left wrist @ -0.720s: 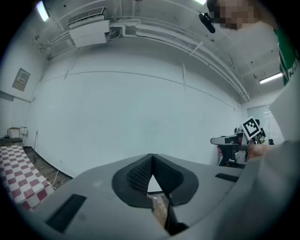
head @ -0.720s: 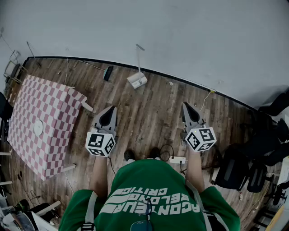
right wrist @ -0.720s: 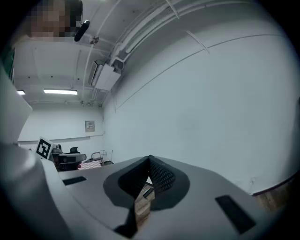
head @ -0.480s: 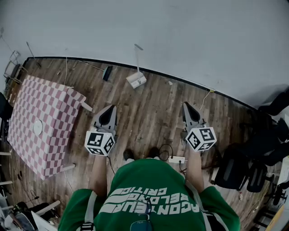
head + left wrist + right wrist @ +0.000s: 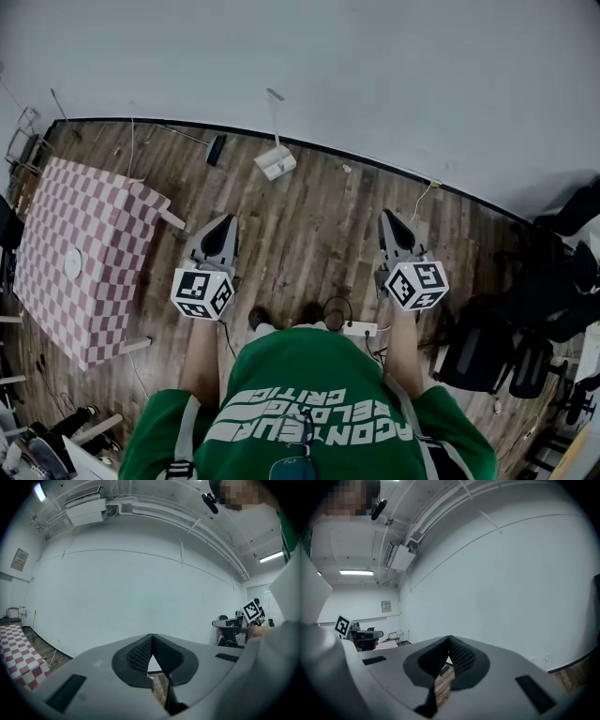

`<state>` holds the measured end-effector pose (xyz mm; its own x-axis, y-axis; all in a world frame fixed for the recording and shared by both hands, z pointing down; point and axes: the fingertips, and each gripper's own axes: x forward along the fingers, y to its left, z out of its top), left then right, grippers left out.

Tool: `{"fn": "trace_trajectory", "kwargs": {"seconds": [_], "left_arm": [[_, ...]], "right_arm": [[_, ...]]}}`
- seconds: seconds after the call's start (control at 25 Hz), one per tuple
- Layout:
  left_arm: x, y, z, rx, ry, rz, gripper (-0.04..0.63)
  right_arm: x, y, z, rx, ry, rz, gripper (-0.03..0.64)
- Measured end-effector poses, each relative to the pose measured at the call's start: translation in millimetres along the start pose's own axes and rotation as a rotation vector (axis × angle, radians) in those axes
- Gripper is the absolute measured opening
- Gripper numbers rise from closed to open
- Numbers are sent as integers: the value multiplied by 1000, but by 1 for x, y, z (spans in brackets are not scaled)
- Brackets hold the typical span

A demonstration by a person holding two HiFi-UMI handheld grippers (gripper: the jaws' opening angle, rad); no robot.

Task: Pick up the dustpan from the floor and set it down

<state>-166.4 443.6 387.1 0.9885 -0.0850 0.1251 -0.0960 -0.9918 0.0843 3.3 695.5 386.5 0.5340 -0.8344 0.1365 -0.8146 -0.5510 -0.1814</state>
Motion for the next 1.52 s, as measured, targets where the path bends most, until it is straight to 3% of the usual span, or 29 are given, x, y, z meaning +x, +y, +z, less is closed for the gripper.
{"fn": "trace_trajectory", "kwargs": {"seconds": [0.48,0.84,1.2,1.52], "left_arm": [[32,-43,-6,7,17,-4,-6],[75,-39,-2,-60,-13,-40,-6],[152,5,4,-79,-17,-44,-6],[218,91,10,-108,0,-21,-6]], "right_arm": [[-22,-61,-13,43,19,-20,8],[0,-84,-14,39,33,-37,8],[84,-115,10,16,40,-38,8],[202,-115,20,3,71,-10,8]]}}
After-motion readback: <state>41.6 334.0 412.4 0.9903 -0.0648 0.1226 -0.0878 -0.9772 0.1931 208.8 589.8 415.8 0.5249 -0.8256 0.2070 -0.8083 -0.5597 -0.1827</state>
